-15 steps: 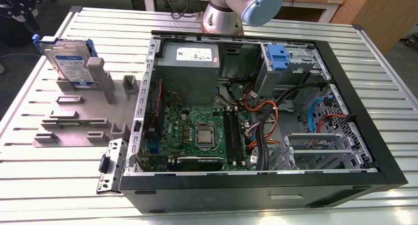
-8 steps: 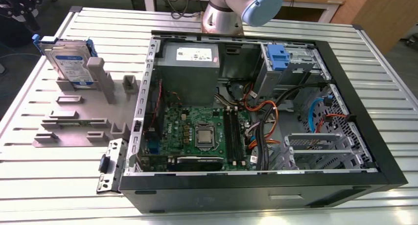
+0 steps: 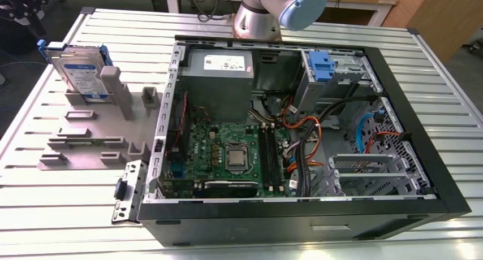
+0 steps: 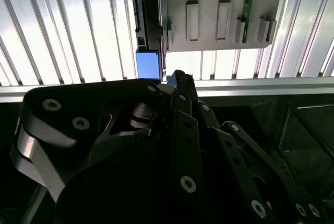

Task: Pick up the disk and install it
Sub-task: 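Pick up the disk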

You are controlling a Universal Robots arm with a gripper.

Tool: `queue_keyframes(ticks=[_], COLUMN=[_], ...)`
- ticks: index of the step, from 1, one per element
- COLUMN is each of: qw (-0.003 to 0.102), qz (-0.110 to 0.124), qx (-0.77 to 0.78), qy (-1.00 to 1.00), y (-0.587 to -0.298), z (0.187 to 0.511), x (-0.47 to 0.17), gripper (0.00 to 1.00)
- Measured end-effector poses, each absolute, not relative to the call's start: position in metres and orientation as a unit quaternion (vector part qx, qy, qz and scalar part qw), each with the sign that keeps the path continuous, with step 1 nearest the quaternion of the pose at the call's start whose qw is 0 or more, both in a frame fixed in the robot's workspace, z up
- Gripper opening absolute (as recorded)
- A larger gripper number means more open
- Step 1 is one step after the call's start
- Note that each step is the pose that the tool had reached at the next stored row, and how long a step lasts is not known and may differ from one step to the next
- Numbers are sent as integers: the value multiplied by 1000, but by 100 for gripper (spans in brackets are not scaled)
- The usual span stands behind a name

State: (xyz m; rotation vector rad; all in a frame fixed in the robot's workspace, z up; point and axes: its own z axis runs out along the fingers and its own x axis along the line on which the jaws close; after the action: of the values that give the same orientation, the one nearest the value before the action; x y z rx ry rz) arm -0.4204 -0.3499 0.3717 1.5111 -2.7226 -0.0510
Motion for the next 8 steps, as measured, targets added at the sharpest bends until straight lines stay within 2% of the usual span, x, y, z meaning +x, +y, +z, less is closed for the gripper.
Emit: queue_keyframes(ticks=[8], qw=[14], qz=[-16], qx=[498], qy=[-867], y=[-350], z=[372], x=[-420], gripper=[11])
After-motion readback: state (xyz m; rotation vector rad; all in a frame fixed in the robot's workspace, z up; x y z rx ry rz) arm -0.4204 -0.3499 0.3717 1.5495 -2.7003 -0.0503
